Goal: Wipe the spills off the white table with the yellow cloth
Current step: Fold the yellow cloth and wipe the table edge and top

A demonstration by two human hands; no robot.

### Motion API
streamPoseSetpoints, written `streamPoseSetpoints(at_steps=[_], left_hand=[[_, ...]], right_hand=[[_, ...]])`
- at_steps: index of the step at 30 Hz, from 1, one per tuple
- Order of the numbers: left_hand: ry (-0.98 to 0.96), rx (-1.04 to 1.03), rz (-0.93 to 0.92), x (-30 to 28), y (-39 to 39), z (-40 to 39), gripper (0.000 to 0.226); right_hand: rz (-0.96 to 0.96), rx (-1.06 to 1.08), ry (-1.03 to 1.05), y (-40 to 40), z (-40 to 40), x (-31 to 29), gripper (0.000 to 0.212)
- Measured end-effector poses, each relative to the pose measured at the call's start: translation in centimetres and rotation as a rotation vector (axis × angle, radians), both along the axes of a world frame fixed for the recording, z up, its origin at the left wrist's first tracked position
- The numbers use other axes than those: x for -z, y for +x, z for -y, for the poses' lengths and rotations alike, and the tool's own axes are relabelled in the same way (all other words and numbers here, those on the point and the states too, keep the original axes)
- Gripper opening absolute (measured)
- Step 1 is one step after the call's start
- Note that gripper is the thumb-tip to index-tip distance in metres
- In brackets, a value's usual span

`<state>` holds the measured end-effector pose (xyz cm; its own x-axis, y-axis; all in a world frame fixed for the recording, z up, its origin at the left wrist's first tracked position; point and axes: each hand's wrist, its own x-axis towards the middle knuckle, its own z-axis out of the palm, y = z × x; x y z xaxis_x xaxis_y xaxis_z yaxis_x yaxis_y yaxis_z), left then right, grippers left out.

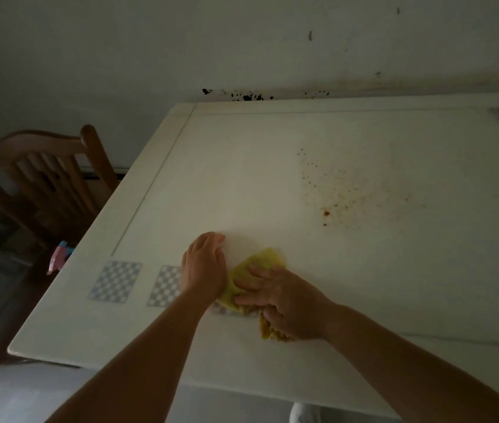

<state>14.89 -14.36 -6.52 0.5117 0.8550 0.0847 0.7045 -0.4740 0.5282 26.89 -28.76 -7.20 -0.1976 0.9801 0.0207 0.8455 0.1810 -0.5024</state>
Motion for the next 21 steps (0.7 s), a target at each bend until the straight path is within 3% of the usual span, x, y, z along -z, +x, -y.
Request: streamPoseSetpoints(at_steps=[9,15,21], left_hand=[[0.045,-0.004,-0.093,0.7,0.2,1.1,0.032],[0.069,-0.044,-0.191,0.2,1.4,1.1,0.031],[0.123,0.024,-0.113,0.4,4.6,1.3,0.032]], right_hand=[[0.015,0.055,-0.024,0.9,6.7,-0.3,0.046],[0.040,0.167,0.069,4.0,9.9,-0.4,0.038],[0.147,0.207,0.019,6.0,9.4,0.2,0.049]])
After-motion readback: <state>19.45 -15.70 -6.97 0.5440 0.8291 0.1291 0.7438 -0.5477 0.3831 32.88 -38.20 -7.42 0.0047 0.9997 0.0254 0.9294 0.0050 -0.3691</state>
